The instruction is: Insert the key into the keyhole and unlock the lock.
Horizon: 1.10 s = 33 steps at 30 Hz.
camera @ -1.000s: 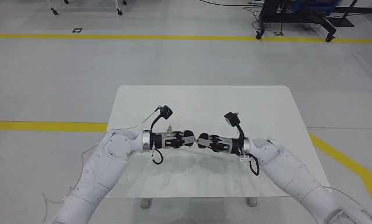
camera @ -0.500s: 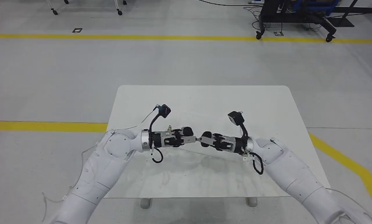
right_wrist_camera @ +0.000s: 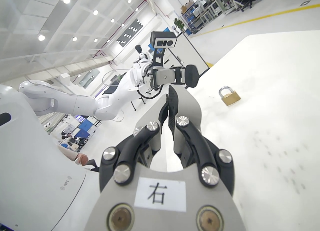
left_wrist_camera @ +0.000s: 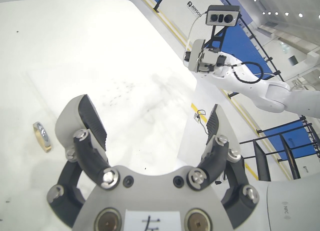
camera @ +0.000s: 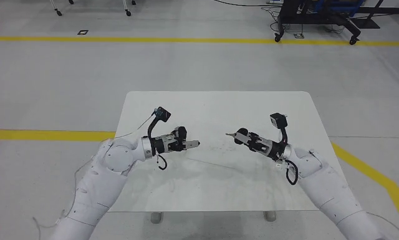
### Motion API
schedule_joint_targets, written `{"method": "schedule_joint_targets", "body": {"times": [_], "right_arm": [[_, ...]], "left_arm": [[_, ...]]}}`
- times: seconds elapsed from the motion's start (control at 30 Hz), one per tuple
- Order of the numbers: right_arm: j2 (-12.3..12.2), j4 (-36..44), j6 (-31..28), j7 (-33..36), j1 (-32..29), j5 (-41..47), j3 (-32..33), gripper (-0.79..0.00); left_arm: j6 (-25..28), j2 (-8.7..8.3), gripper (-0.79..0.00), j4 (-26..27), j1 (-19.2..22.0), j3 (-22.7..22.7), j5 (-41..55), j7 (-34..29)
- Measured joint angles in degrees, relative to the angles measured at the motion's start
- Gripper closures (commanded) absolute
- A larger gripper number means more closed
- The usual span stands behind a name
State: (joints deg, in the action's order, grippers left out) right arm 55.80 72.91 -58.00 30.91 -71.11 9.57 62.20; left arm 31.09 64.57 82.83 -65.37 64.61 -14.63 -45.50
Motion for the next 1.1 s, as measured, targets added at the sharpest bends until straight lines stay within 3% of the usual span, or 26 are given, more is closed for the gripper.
{"method": "schedule_joint_targets", "body": {"times": [0.17, 0.3, 0.33, 0.43, 0.6, 0.73, 0.77, 0.93, 1.0, 1.1], "right_arm": [[-1.2, 5.0, 0.0, -3.7, -6.0, -3.2, 6.8, 0.0], [-1.2, 5.1, 0.0, -3.8, -6.2, -3.3, 7.0, 0.0], [-1.2, 5.1, 0.0, -3.8, -6.1, -3.3, 7.0, 0.0], [-1.2, 5.1, 0.0, -3.8, -6.1, -3.3, 7.0, 0.0], [-1.2, 5.1, 0.0, -3.8, -6.2, -3.3, 7.0, 0.0], [-1.2, 5.1, 0.0, -3.8, -6.2, -3.3, 7.0, 0.0], [-1.2, 5.1, 0.0, -3.8, -6.2, -3.3, 7.0, 0.0], [-1.2, 5.1, 0.0, -3.8, -6.2, -3.3, 7.0, 0.0], [-1.2, 5.1, 0.0, -3.8, -6.2, -3.3, 7.0, 0.0], [-1.2, 5.1, 0.0, -3.8, -6.2, -3.3, 7.0, 0.0]], "left_arm": [[-6.3, -0.92, -0.785, 3.4, -2.8, 2.3, -12.3, 3.8], [-9.1, -1.17, -0.785, 2.5, -3.7, 2.6, -18.3, 6.0], [-9.7, -1.01, -0.776, 1.0, -3.1, 1.9, -19.4, 6.4], [-13.3, -0.3, -0.625, -2.9, -0.1, -1.8, -26.5, 7.6], [-16.7, 1.26, -0.616, -7.4, 3.4, -7.3, -32.1, 11.0], [-16.7, 2.06, -0.529, -9.5, 4.7, -9.6, -33.0, 12.8], [-16.7, 2.19, -0.44, -9.9, 4.9, -9.9, -33.2, 13.1], [-17.2, 2.67, -0.271, -10.7, 5.7, -11.1, -34.8, 13.7], [-17.5, 2.82, 0.0, -10.8, 5.9, -11.4, -35.3, 13.7], [-18.5, 3.05, 0.0, -11.4, 6.3, -11.9, -36.6, 13.7]]}}
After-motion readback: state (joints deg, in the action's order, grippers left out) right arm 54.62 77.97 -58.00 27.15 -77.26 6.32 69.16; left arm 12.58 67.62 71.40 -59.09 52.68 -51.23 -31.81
